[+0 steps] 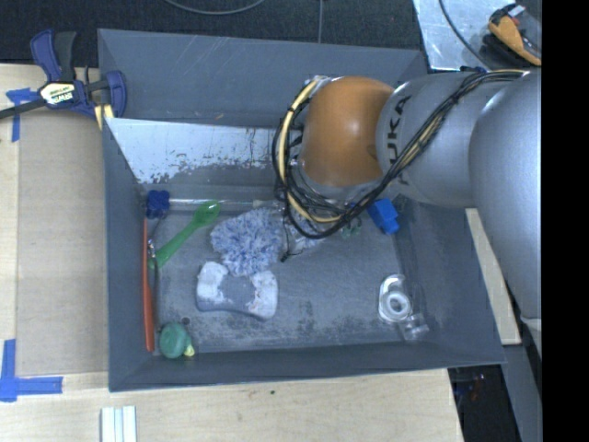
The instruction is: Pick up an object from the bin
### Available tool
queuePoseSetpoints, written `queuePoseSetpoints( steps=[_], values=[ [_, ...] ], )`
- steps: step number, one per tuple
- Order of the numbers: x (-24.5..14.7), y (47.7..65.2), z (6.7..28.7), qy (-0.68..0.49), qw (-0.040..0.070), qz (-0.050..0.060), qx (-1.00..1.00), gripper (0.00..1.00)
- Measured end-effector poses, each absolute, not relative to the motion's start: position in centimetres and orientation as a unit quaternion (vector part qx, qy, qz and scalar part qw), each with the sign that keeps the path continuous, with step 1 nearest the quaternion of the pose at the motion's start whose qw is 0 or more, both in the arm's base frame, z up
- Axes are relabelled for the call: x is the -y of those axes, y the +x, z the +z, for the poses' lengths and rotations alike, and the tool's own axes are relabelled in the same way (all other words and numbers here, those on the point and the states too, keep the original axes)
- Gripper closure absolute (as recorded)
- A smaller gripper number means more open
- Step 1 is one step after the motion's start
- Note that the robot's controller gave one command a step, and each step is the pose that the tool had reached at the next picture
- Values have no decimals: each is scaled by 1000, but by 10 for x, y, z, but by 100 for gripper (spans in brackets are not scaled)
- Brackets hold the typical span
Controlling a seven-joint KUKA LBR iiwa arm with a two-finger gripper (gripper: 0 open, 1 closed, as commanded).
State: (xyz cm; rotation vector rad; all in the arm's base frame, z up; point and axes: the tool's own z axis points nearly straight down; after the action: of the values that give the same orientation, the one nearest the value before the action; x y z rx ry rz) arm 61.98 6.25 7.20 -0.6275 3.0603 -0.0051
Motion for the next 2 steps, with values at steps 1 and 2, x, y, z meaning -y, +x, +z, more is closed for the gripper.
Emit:
queuePoseSetpoints(
  steps=[1, 2],
  values=[
    [-62, 620, 77, -201, 10, -2, -980, 100],
    [-62, 619, 89, -200, 9, -2, -980, 100]
  ],
)
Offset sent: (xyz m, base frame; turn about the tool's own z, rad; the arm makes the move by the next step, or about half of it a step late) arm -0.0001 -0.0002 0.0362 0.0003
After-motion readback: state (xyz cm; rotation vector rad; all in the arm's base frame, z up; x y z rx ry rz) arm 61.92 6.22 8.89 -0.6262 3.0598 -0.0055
